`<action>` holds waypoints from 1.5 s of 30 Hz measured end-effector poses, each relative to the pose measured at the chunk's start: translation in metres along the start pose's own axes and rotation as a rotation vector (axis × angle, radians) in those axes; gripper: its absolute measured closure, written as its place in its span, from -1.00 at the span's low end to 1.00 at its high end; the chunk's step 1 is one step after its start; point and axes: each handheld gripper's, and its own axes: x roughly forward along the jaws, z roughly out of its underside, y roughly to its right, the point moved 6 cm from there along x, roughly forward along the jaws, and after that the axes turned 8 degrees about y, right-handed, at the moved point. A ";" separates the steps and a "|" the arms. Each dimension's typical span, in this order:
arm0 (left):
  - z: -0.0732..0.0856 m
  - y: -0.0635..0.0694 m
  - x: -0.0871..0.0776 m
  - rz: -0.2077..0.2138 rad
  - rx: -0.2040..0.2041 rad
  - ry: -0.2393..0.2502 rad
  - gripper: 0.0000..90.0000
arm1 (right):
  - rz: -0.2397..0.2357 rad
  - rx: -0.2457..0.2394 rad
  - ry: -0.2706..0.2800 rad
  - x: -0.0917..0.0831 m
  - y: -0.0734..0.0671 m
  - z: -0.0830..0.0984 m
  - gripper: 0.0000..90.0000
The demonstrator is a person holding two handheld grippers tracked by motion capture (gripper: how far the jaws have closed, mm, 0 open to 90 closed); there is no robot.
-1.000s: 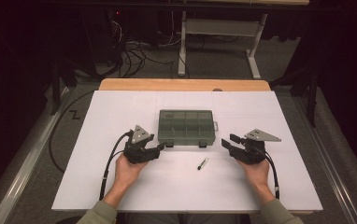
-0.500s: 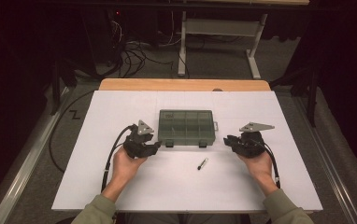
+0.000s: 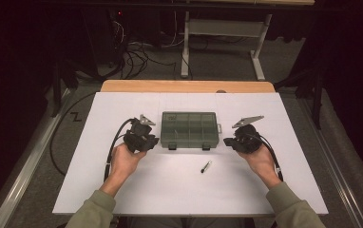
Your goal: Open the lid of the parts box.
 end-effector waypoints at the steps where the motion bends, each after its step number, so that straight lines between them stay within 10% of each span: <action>1: 0.001 0.000 0.001 -0.003 0.006 -0.011 0.76 | -0.003 -0.005 -0.016 0.002 -0.002 0.000 1.00; 16: 0.021 0.000 0.015 -0.032 0.093 -0.100 0.86 | -0.014 -0.024 -0.074 0.011 -0.006 0.001 1.00; 45: 0.021 0.003 0.012 0.007 0.089 -0.089 0.86 | -0.011 -0.038 -0.039 0.011 -0.009 -0.001 0.99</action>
